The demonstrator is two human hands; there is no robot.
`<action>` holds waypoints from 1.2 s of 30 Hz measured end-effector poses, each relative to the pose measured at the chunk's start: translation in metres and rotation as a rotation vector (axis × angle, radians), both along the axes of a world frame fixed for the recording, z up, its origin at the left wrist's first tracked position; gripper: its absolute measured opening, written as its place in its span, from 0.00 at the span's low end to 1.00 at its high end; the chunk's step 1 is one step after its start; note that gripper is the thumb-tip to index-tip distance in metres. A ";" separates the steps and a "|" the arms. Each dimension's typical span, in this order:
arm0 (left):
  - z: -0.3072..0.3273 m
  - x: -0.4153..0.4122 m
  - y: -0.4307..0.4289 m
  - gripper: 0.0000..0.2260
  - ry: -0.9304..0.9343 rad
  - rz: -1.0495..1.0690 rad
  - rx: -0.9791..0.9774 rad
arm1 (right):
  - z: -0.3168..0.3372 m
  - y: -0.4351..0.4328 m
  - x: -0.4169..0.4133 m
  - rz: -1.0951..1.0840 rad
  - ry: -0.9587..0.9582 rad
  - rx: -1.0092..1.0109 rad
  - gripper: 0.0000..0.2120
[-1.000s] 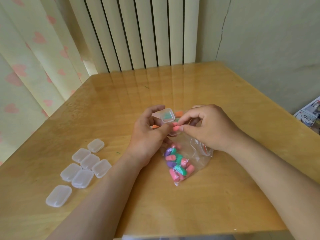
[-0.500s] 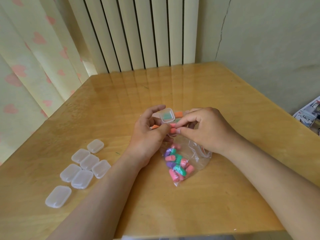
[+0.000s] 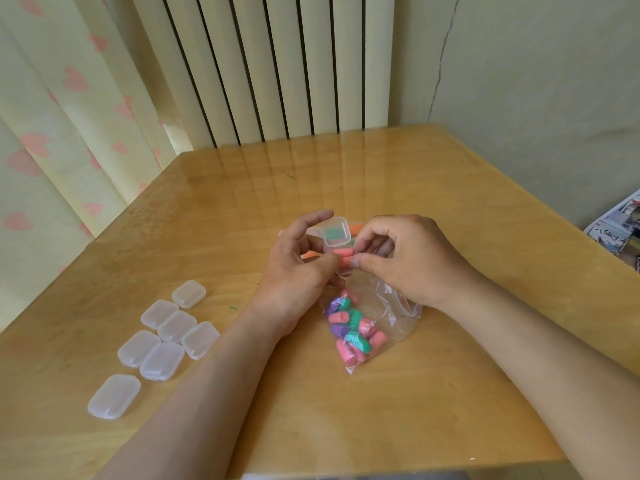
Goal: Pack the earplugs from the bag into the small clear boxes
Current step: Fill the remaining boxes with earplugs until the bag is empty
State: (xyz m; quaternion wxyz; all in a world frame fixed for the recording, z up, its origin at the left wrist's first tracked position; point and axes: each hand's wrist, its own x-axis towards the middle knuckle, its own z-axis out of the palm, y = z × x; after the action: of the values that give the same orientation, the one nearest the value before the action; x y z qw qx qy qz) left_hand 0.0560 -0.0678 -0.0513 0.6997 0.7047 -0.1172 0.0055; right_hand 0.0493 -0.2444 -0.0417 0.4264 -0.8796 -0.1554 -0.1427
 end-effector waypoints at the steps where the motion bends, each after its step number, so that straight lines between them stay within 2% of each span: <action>1: 0.000 0.000 0.000 0.25 0.000 0.000 0.003 | 0.000 0.000 0.001 0.000 0.005 0.013 0.07; 11: -0.001 0.001 0.002 0.24 0.009 -0.022 0.014 | -0.001 -0.002 0.001 0.041 0.023 -0.042 0.04; 16: 0.001 0.000 0.001 0.26 0.006 -0.009 0.019 | 0.001 -0.001 0.000 0.034 0.040 0.027 0.04; 19: 0.002 0.000 0.002 0.26 0.010 -0.002 -0.005 | 0.004 -0.001 -0.002 0.031 0.064 0.058 0.10; 24: 0.002 0.002 0.003 0.25 0.074 -0.026 -0.096 | 0.009 -0.002 -0.007 0.111 0.163 -0.074 0.37; 26: 0.002 0.002 0.003 0.25 0.076 -0.044 -0.082 | 0.008 -0.002 -0.006 0.110 0.152 -0.087 0.40; 32: 0.004 -0.001 0.003 0.18 0.093 -0.106 -0.130 | 0.006 -0.004 -0.004 0.084 0.123 -0.062 0.36; 36: 0.004 -0.002 0.004 0.15 0.082 -0.130 -0.128 | 0.006 -0.004 -0.002 0.033 0.074 -0.034 0.24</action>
State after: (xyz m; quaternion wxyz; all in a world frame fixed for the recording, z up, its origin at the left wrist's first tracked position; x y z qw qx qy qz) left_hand 0.0544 -0.0642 -0.0478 0.7465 0.6489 -0.1333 -0.0614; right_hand 0.0475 -0.2485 -0.0357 0.4193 -0.8886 -0.1565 -0.1004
